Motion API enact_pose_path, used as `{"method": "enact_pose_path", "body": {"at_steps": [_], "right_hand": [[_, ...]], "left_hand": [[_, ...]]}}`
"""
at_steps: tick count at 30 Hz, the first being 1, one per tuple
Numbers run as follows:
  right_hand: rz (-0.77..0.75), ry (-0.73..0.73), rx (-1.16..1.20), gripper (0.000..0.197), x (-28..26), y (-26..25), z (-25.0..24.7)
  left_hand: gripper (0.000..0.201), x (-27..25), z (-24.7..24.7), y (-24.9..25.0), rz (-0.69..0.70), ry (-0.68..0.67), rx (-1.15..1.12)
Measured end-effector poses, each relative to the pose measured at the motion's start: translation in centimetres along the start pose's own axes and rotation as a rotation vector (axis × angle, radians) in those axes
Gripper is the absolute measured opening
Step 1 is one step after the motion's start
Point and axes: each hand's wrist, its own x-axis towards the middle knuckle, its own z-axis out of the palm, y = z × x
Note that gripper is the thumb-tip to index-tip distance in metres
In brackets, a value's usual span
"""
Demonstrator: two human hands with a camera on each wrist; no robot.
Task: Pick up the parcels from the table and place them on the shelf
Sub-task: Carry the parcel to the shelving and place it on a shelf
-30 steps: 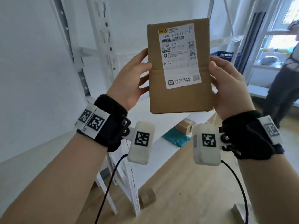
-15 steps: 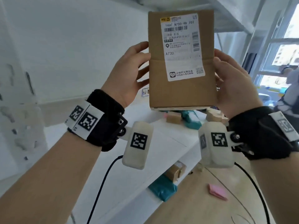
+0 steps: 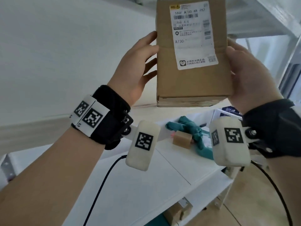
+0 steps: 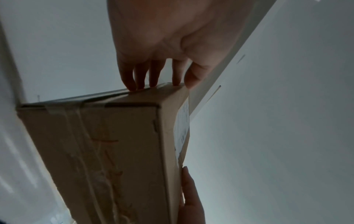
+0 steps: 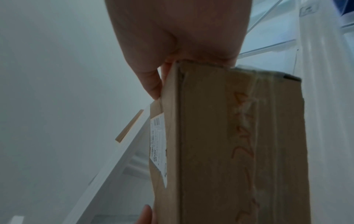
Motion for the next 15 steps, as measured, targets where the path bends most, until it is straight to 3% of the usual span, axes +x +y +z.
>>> {"method": "enact_pose_path", "body": {"at_steps": [3, 15], "right_hand": [[-0.035, -0.090, -0.015, 0.037, 3.4, 0.2, -3.9], [-0.052, -0.182, 0.046, 0.038, 16.4, 1.9, -21.2]], "left_hand": [[0.048, 2.4, 3.6, -1.8, 0.058, 0.044, 0.013], [0.051, 14.7, 20.5, -10.4, 0.151, 0.173, 0.078]]}}
